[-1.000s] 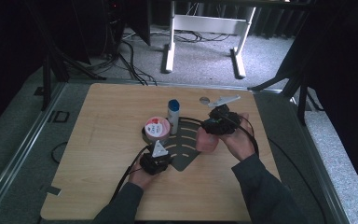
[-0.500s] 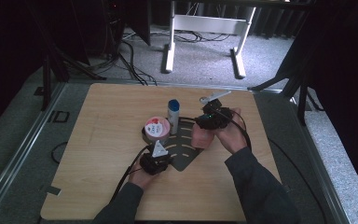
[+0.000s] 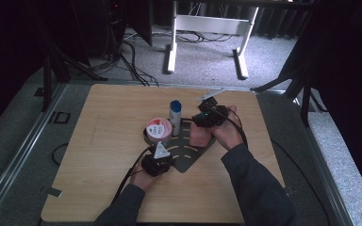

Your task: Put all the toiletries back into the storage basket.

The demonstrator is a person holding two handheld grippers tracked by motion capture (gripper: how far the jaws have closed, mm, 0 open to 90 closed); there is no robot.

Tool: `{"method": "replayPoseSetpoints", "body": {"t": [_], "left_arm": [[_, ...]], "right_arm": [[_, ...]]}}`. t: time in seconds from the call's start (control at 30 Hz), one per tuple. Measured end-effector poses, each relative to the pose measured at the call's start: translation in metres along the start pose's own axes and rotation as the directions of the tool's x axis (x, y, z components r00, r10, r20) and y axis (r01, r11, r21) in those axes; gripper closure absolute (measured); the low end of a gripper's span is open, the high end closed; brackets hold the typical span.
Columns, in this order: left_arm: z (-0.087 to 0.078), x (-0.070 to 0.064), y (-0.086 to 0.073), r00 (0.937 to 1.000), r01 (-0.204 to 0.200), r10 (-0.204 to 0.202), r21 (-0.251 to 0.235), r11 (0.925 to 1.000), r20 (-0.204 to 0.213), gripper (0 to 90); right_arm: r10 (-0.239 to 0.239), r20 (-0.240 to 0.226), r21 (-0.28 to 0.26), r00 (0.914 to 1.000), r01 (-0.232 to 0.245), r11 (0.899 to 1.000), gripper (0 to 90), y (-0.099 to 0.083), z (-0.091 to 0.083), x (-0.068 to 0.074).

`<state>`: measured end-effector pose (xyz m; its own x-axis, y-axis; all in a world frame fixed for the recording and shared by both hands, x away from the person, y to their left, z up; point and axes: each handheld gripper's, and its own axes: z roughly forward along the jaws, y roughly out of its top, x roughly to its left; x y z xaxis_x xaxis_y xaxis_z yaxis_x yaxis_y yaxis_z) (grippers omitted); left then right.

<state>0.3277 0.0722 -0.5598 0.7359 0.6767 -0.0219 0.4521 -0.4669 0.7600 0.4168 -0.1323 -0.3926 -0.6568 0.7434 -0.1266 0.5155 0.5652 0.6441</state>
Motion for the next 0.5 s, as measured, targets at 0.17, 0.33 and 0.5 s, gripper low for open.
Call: {"method": "replayPoseSetpoints", "body": {"t": [0.17, 0.33, 0.5], "left_arm": [[0.000, 0.000, 0.000, 1.0000, -0.001, 0.001, 0.000, 1.0000, -0.001, 77.7], [0.000, 0.000, 0.000, 1.0000, -0.001, 0.001, 0.000, 1.0000, -0.001, 77.7], [0.000, 0.000, 0.000, 1.0000, -0.001, 0.001, 0.000, 1.0000, -0.002, 77.7]], "right_arm": [[-0.002, 0.000, 0.005, 1.0000, 0.002, 1.000, 54.0, 0.003, 0.006, 0.000], [0.002, -0.003, 0.011, 1.0000, -0.002, 1.000, 54.0, 0.005, 0.012, 0.000], [0.006, -0.002, 0.019, 1.0000, -0.006, 1.000, 54.0, 0.007, 0.020, -0.001]]}}
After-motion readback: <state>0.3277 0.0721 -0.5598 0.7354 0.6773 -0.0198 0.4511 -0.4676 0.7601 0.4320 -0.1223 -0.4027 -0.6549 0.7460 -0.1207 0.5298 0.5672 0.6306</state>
